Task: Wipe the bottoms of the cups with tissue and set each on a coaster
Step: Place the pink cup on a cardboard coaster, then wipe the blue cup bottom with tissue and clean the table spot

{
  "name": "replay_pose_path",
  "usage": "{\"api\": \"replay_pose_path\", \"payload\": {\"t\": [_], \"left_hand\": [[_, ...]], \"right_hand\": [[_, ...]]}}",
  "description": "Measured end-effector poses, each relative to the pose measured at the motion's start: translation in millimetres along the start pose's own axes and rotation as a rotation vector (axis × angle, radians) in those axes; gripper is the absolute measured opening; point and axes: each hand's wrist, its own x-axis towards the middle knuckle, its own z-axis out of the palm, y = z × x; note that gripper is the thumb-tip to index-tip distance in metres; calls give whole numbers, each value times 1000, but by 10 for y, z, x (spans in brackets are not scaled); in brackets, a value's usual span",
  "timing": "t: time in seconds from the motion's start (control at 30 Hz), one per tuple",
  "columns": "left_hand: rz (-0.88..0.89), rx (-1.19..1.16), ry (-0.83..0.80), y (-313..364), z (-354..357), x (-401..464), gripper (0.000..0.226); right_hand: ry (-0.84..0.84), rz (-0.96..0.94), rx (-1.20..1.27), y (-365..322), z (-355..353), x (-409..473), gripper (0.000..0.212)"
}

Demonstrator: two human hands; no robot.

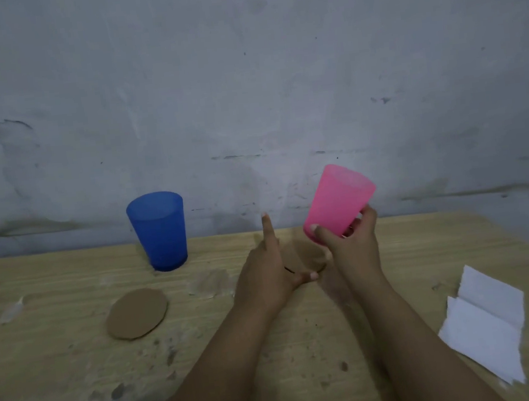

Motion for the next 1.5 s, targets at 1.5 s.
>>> {"api": "replay_pose_path", "payload": {"t": [1.5], "left_hand": [[158,39,54,359,-165,-903,48]], "right_hand": [[-236,-7,-570,-322,-885,-634,51]]}}
